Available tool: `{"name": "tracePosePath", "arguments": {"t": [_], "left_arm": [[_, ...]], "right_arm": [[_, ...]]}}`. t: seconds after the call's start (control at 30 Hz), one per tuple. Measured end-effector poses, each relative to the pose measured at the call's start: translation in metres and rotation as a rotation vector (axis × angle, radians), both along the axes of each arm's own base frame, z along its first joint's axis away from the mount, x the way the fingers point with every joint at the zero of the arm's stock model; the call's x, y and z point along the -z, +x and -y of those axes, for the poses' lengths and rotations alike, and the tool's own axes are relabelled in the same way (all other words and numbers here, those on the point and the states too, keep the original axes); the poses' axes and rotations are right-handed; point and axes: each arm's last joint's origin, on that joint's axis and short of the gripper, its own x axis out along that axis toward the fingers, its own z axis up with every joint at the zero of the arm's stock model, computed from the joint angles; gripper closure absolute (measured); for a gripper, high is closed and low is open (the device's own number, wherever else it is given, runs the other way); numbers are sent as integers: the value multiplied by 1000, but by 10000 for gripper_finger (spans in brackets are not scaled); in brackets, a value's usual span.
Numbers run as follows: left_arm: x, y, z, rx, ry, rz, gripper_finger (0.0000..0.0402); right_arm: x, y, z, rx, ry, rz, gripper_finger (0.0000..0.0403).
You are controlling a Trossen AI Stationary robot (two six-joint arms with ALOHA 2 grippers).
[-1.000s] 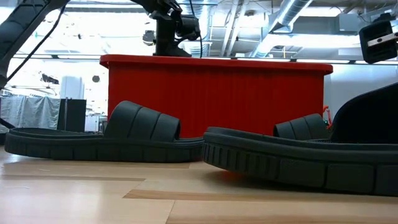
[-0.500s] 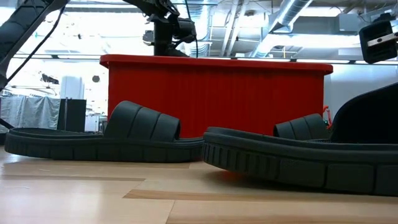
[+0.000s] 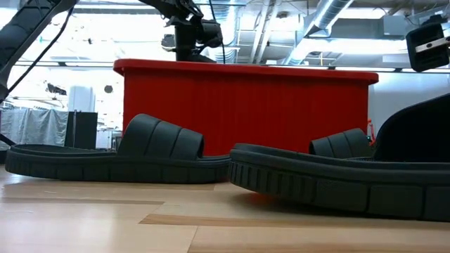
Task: Pick and place slides into bin
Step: Put the bottom left black slide into the red bin, then put the top right black slide into the red bin
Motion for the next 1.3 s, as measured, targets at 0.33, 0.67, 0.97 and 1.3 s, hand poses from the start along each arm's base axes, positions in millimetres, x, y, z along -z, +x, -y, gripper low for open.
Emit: {"name": "tracePosePath", "arguments": {"t": [0.33,0.67,0.97,1.3], "left_arm": [[-1,1,-3,-2,-2,39,316],[-1,0,-5,-31,63,-6,242],[-6,-1,-6,-109,121,35,239],[-76,-20,10,-219,224,257,240]], "right_arm": [[0,0,0,0,0,0,403],[0,0,0,0,0,0,403],[0,0,0,0,0,0,403],[0,0,0,0,0,0,403]]}}
